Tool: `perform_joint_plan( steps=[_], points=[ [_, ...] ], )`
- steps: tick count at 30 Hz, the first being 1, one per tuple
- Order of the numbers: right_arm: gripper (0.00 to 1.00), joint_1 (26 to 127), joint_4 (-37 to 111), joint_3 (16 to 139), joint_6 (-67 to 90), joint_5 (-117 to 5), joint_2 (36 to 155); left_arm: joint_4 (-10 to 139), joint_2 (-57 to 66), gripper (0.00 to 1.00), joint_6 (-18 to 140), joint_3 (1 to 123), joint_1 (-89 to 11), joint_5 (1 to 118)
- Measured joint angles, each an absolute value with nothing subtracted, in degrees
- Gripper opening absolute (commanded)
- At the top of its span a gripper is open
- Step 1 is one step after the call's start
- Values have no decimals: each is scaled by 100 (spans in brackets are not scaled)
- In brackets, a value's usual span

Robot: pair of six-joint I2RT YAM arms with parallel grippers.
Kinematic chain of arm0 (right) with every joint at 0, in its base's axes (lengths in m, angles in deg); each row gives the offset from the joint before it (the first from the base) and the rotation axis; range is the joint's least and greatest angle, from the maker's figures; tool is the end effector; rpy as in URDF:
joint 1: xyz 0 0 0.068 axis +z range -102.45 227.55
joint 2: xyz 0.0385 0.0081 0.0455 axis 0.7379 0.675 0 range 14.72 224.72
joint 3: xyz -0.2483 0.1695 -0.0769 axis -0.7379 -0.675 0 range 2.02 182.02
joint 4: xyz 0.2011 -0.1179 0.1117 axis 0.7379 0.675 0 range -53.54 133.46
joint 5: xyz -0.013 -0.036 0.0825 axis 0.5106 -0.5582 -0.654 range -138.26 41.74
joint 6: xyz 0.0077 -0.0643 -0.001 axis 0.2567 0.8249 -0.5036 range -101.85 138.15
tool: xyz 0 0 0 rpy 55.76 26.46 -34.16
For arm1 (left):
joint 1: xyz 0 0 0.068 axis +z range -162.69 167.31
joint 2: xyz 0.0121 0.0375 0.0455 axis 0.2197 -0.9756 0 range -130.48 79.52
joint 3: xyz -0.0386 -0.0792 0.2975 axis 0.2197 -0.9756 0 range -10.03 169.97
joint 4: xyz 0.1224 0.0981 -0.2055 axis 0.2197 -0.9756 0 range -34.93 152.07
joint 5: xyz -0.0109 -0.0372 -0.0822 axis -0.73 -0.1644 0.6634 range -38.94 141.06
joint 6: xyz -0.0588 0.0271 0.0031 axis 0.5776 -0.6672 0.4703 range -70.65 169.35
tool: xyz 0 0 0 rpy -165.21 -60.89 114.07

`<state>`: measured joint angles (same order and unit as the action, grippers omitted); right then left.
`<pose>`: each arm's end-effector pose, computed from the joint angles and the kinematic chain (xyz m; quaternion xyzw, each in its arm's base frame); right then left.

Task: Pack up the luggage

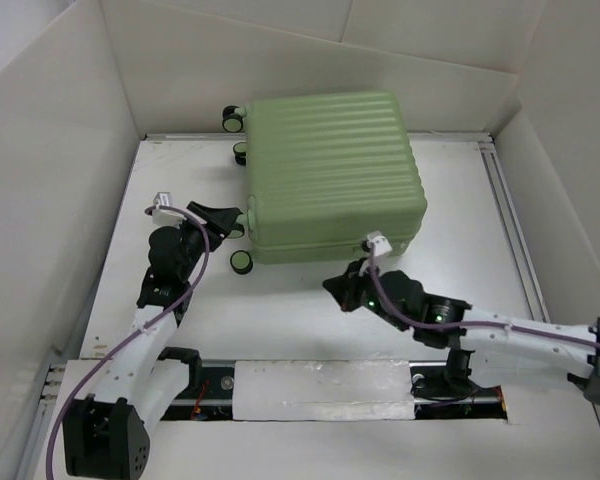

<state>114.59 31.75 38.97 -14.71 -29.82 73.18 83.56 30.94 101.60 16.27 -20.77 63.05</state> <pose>0.1027 0.2014 0.3033 -0.1416 0.7855 0.3677 0.4772 0.1865 -0.0370 0.3024 -0.1983 0.6837 -0.4152 0.5665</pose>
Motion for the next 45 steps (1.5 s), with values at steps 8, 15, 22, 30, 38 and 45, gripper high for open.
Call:
perform_joint_plan(
  steps=[8,15,22,30,38,45],
  points=[
    [44,10520,4298,2428,-2538,-1372,4710,7935,3394,0,9887,1739,-1863,6261],
    [41,8566,4534,2325,-2245,-1662,5095,7932,3394,0,9863,1741,-1863,6274],
    [40,7127,3712,2323,-1443,-2976,5753,7930,3405,0,9841,1741,-1860,6281],
    [44,6596,2528,2319,-623,-4615,6316,7935,3407,0,9804,1741,-1860,6285],
    [44,6476,2270,2354,-298,-5179,6636,7937,3407,0,9795,1741,-1860,6287],
    [37,6456,2200,2371,-274,-5166,6745,7981,3383,0,9808,1739,-1860,6324]
  ],
)
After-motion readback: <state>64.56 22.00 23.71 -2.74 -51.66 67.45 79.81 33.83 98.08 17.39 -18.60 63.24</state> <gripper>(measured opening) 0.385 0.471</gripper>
